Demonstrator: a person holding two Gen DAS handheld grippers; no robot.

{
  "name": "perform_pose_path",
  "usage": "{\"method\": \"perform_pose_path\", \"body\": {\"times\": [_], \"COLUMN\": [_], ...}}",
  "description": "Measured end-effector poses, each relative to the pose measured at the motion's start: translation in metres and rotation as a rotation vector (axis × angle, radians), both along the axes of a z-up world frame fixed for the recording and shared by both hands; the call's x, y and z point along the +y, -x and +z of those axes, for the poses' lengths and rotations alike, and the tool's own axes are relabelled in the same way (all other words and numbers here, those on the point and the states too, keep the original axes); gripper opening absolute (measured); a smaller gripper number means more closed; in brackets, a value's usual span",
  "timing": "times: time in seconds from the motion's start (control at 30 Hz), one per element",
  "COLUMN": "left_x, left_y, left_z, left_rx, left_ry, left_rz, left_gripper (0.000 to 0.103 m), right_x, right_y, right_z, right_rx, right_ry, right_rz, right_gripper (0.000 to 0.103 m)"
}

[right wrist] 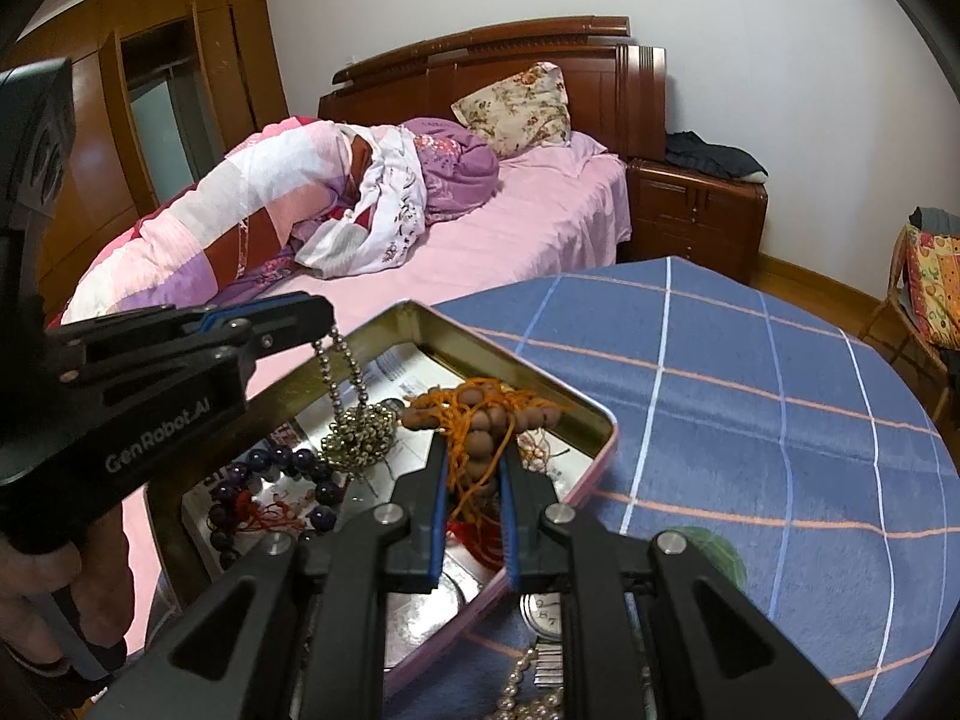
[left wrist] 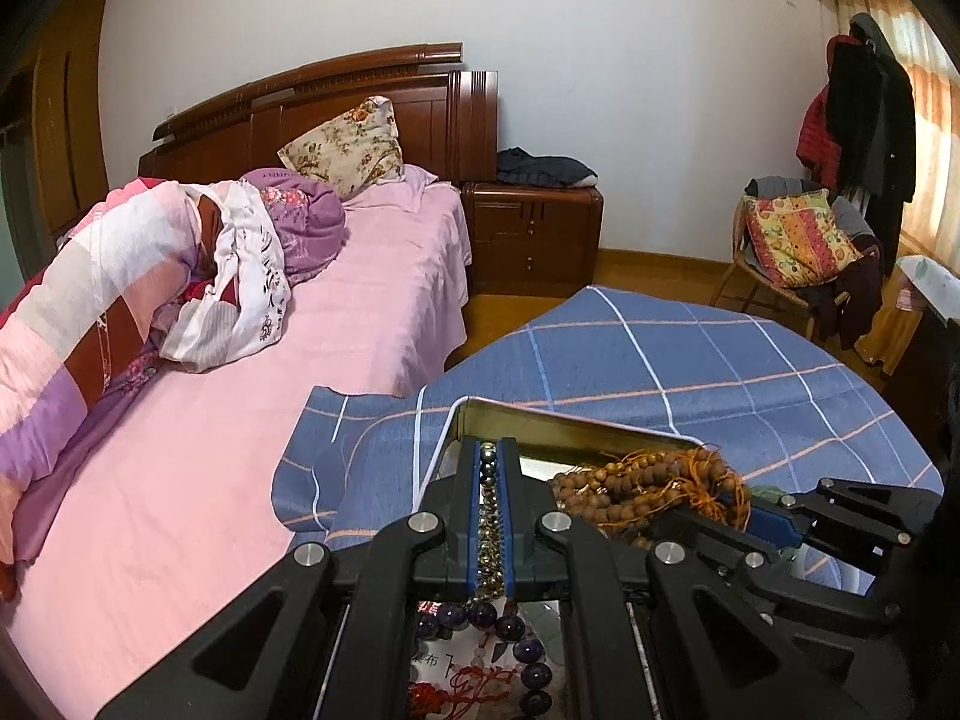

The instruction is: Organize jewelry

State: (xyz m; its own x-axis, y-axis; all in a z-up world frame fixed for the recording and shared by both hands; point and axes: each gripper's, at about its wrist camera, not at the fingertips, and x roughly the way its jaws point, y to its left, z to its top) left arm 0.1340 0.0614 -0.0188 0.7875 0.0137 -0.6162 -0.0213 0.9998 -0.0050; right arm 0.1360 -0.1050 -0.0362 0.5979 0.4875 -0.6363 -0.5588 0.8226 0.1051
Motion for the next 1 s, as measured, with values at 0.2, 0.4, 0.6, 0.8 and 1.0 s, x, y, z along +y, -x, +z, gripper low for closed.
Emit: {"method": "perform_pose_path", "body": {"times": [0.2,0.4,0.6,0.8,1.0], "left_x": [0.0,-0.001,0.0,-0.001,-0.006], "left_y": [-0.001,-0.002,-0.005,-0.004,0.002], "left_z": [-0.003,-0.006,-0.012,-0.013,-0.009], "left_rx": [0.016,0.027,0.047,0.047,0.044], "left_ry": [-0.003,-0.012,-0.015,-0.015,-0.028], "left_rz": [-0.003,-0.009,-0.006,-0.016,-0.005], "left_gripper": [0.004,0.004,0.004,0.005,0.042], "right_x": [0.002,0.001,0.001,0.001,-0.004], "right_y": [-0.001,-0.002,-0.003,-0.001,0.002], "right_z": [-0.003,-0.007,-0.009,-0.012,-0.009], "right_rx": [0.007,0.015,0.02,0.019,0.016], "right_ry": [0.009,0.018,0.021,0.025,-0.004], "right_rz": [-0.002,-0.006,-0.009,-0.013,-0.014], "right_gripper": [0.017,0.017,0.017,0.019,0.04]}}
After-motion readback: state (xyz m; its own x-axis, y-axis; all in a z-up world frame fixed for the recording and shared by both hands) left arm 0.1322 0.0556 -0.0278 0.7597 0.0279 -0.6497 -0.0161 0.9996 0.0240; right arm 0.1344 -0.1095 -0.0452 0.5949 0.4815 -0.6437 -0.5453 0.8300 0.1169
